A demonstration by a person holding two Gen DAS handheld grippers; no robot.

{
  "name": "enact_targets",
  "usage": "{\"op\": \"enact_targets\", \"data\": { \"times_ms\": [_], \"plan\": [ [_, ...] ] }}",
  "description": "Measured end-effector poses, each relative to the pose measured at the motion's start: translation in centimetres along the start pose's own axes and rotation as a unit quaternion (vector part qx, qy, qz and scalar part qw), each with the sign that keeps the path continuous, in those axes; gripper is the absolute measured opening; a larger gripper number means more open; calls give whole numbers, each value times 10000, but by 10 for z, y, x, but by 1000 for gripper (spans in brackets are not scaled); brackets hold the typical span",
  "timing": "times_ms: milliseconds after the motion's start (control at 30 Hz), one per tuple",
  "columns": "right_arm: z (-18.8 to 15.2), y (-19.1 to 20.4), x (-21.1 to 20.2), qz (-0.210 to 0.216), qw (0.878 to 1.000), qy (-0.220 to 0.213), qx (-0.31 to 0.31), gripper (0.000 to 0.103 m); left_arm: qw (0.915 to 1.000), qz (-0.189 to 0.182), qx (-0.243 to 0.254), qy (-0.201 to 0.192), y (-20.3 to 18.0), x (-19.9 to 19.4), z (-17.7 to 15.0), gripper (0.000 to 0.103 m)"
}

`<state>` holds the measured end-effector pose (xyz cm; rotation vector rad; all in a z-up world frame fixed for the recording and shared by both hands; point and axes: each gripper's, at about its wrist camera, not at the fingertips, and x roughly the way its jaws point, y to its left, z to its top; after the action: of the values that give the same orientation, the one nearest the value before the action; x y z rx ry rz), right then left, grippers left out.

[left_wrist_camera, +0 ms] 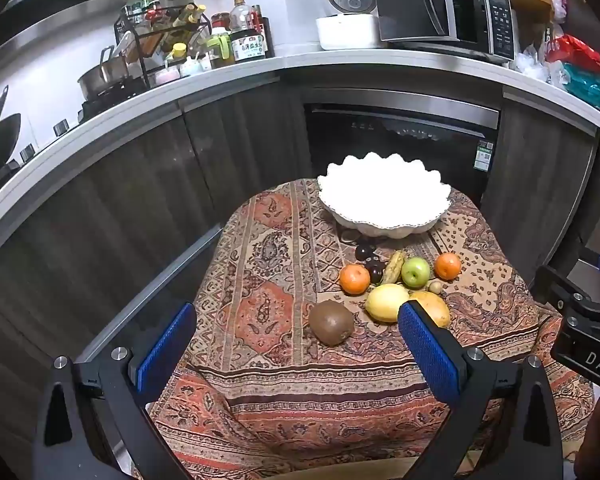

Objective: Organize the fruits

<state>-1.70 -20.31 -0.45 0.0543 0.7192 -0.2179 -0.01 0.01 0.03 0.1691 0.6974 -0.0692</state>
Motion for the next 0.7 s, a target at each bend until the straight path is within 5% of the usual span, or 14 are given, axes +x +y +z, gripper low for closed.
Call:
{"op": "enact_targets", "data": {
  "times_ms": [700],
  "plan": [
    [0, -2, -4, -12, 10000, -59, 18, 102, 10000, -27, -22, 2, -1, 2, 0, 102]
  ]
}}
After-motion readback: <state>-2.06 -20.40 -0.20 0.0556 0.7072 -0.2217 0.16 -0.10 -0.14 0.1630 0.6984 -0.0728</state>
